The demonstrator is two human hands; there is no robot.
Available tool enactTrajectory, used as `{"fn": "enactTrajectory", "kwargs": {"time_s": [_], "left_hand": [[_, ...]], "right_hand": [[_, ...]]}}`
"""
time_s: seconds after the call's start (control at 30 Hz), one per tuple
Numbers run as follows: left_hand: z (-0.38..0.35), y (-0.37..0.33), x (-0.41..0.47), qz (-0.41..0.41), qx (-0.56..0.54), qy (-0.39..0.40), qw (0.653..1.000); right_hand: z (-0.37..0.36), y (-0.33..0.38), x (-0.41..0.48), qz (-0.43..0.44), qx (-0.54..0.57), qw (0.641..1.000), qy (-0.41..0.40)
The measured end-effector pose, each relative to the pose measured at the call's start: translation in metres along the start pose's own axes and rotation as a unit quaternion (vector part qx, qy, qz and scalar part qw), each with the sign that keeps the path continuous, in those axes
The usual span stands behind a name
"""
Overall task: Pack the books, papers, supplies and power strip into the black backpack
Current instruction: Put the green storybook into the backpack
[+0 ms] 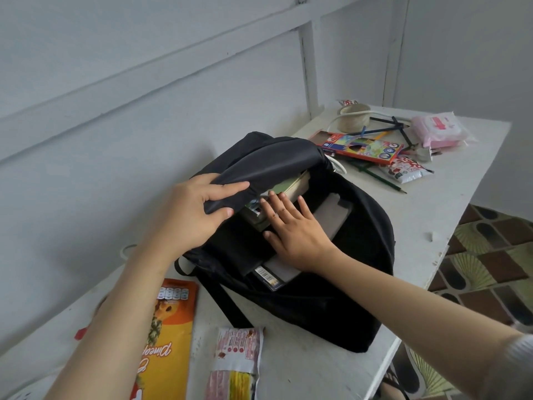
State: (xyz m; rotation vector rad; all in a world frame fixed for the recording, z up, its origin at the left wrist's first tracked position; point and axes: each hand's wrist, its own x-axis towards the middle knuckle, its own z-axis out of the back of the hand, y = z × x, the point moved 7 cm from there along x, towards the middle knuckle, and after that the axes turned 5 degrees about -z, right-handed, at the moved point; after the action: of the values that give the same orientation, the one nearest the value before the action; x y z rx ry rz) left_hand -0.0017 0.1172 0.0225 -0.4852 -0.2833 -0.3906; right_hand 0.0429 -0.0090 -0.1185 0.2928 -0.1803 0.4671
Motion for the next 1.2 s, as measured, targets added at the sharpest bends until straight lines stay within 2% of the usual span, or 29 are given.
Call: {"fn": "enactTrajectory", "kwargs": {"time_s": [0.27,0.57,0.63,0.7,0.77,0.83,0.9,1.0,1.1,1.2], "left_hand": [[-0.008,0.002,-0.006,0.003,-0.006,-0.006,1.000],[-0.022,0.003,-0.015,0.009,0.034,-0.021,0.999],[-0.030,-0.003,-0.015,-0.011,0.047,-0.014,0.999],[-0.040,-0.007,-0.015,-0.032,0.023,-0.007,0.999],[-0.047,-0.012,-0.017,-0.012,-0.073,-0.024,0.997],[-0.049,-0.023,-0.017,0.003,-0.141,-0.082,0.987],[-0.048,-0.042,-0.016,-0.026,-0.106,-0.172,0.979],[-0.059,-0.080,-0.004,-0.101,0.019,-0.266,0.959],[-0.083,-0.115,0.016,-0.141,0.121,-0.298,0.936],[-0.108,-0.132,0.038,-0.114,0.211,-0.296,0.925]], "right_hand": [[0.008,0.000,-0.006,-0.005,0.008,0.999,0.033],[0.032,-0.023,-0.042,-0.011,0.156,0.983,0.101],[0.045,-0.043,-0.053,-0.008,0.162,0.985,0.054],[0.060,-0.065,-0.063,-0.003,0.166,0.986,-0.026],[0.071,-0.092,-0.074,-0.010,0.183,0.978,-0.099],[0.078,-0.123,-0.082,-0.036,0.195,0.969,-0.144],[0.081,-0.153,-0.083,-0.070,0.209,0.962,-0.159],[0.082,-0.198,-0.069,-0.111,0.218,0.954,-0.171],[0.086,-0.240,-0.041,-0.145,0.193,0.956,-0.165],[0.082,-0.276,-0.009,-0.170,0.141,0.970,-0.106]]}}
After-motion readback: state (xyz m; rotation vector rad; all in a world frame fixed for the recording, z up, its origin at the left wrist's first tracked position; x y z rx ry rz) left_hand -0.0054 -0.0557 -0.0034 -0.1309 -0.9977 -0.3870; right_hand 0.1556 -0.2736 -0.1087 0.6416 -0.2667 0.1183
